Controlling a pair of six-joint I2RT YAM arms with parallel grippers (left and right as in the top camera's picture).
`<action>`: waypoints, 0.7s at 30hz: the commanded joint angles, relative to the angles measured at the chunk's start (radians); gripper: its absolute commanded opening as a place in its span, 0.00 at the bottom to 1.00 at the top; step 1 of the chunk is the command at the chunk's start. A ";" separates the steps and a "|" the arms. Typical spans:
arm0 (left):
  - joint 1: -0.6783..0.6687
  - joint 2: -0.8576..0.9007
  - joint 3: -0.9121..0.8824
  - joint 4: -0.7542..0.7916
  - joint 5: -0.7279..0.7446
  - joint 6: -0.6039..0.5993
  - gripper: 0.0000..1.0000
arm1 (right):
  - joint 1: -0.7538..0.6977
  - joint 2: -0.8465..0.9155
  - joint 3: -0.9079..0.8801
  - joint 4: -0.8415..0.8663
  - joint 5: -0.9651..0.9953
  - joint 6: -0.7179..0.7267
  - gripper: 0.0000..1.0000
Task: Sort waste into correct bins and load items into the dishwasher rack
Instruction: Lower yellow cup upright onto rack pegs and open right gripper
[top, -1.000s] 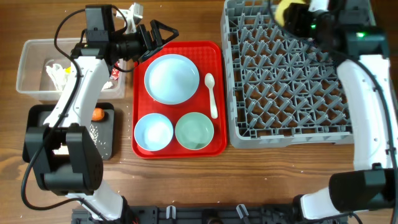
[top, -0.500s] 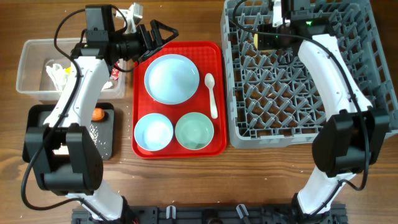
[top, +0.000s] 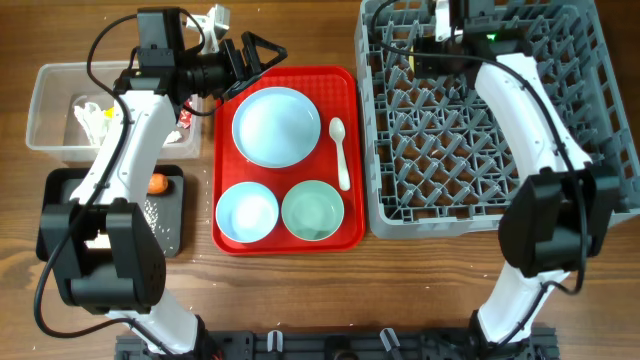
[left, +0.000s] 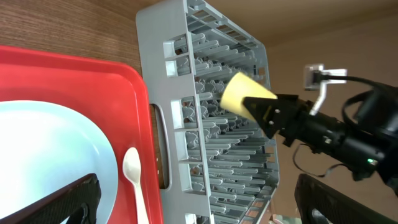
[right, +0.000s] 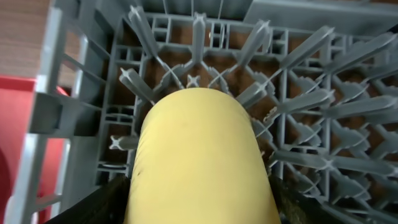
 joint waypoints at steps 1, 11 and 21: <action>0.005 0.002 0.006 0.003 -0.006 0.008 1.00 | 0.001 0.032 0.001 -0.009 0.021 -0.020 0.04; 0.005 0.002 0.006 0.003 -0.006 0.008 1.00 | 0.001 0.063 -0.018 -0.001 0.020 -0.022 0.04; 0.005 0.002 0.006 0.003 -0.006 0.009 1.00 | 0.001 0.098 -0.021 0.023 0.020 -0.019 0.40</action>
